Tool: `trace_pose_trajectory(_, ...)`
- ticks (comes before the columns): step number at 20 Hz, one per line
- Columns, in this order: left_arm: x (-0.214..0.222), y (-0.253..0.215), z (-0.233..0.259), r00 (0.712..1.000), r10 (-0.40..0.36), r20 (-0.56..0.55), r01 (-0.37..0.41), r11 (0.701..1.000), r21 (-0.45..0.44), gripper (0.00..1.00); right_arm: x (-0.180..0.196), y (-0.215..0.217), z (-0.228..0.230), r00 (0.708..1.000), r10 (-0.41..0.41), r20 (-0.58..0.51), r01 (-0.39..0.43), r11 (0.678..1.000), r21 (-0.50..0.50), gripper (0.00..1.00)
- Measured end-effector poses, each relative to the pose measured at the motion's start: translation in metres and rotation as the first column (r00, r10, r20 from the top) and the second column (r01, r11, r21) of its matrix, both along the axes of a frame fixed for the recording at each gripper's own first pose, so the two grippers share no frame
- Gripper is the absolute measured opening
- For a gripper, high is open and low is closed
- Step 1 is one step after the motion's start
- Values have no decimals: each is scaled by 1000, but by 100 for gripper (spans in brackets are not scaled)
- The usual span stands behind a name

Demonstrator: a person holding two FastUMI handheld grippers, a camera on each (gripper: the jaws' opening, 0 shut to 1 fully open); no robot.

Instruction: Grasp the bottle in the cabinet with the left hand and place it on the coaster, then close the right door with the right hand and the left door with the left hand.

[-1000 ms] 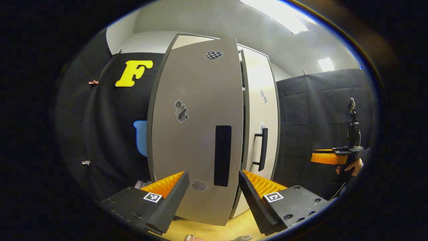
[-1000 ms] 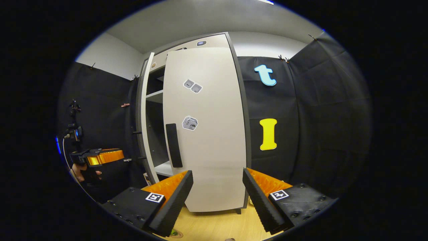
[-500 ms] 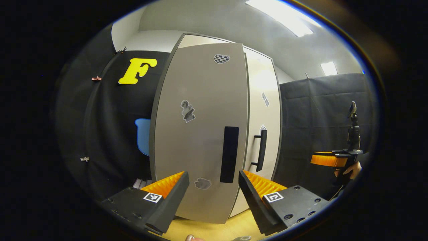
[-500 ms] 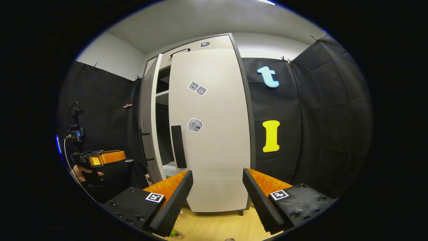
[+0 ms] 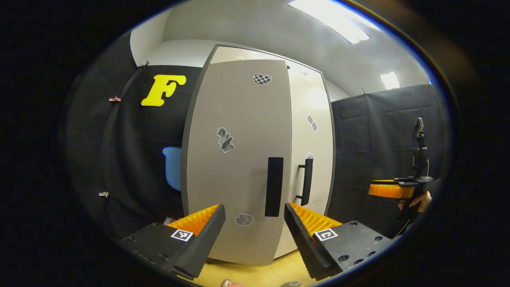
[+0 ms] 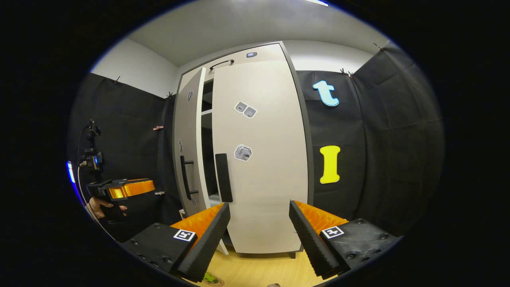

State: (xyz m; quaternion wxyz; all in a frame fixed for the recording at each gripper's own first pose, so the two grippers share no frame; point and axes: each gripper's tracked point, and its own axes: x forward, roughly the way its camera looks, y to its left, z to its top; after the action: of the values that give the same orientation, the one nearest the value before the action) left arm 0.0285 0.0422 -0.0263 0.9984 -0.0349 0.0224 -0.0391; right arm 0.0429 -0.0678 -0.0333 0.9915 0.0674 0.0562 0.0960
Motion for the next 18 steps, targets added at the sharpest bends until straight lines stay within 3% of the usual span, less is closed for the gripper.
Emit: trace_pose_trajectory(18,-8,2,-4,1000,20,-19,-20,999,32,95,-5,8,5,1000,0,16,1,1000,-24,99)
